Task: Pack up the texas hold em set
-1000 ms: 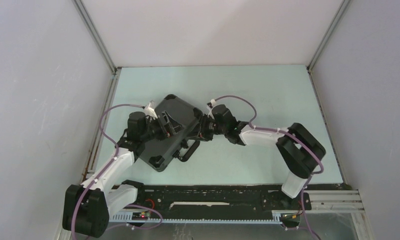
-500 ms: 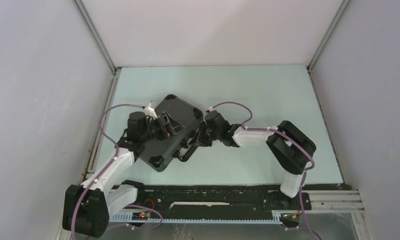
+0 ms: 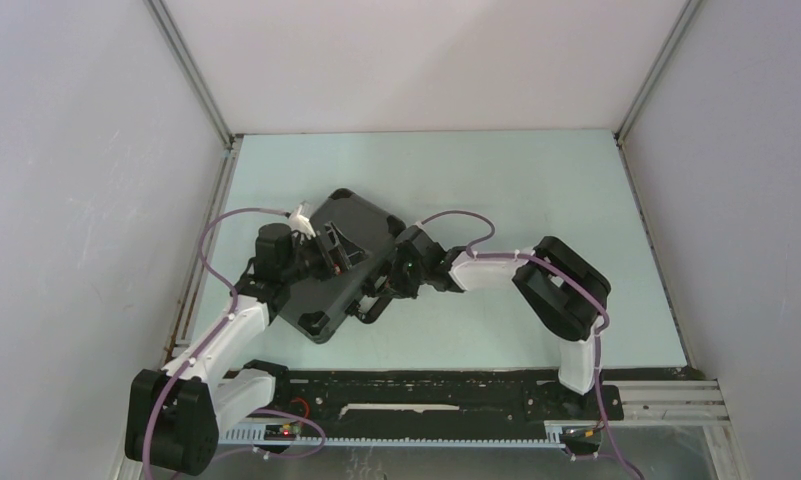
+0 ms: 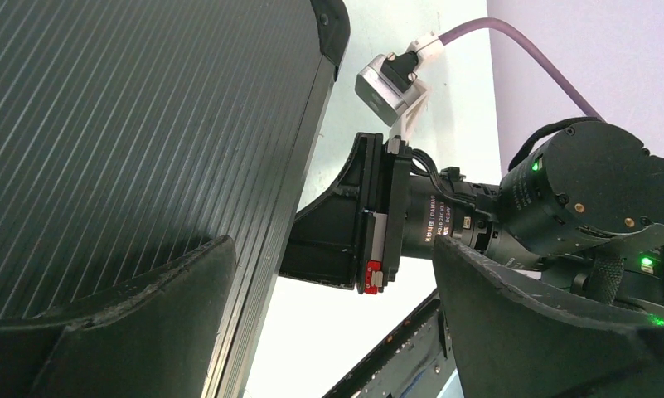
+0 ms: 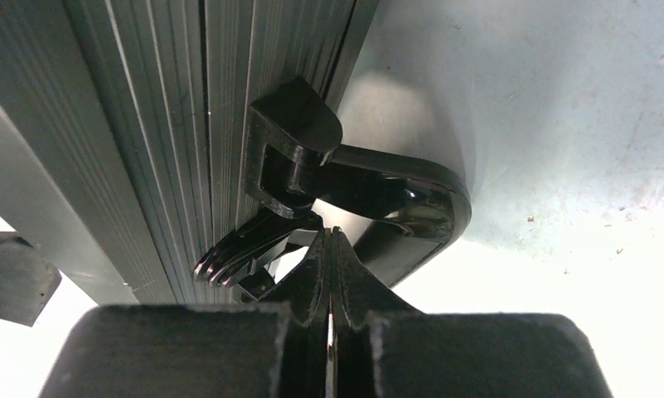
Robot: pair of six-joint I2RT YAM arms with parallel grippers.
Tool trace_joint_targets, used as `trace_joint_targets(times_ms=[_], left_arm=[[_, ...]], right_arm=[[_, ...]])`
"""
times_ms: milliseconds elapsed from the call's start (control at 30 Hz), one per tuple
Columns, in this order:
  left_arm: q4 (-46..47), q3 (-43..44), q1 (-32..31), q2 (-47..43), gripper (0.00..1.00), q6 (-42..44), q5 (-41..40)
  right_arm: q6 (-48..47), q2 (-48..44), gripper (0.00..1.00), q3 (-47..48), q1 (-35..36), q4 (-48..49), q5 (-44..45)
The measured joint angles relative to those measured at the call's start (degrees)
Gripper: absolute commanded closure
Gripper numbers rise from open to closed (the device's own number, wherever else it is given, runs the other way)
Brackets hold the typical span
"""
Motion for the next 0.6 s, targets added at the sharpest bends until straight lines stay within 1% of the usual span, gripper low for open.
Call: trace_joint_targets(times_ms=[167, 367, 433, 533, 600], left_arm=[[0.0, 0.0, 0.0, 0.0, 0.02, 0.1, 0.0], [0.2, -0.1, 0.0, 0.0, 0.02, 0.1, 0.1], [0.3, -0.1, 0.0, -0.2, 0.01, 0.1, 0.2], [0.7, -0.5, 0.1, -0.7, 0.01, 0.1, 0.2], [1.0, -0.9, 0.1, -1.1, 0.01, 0.0, 0.2]], right_arm=[[2.9, 0.5, 1.00, 2.1, 1.2, -3.9, 2.9], [10.3, 3.0, 1.00, 4.7, 3.4, -6.3, 5.5], [12.9, 4.1, 1.00, 5.9, 4.2, -7.8, 4.9], [17.3, 6.7, 1.00, 7.4, 5.9, -7.0, 5.5], [17.9, 6.7, 1.00, 7.7, 6.0, -7.5, 5.8]])
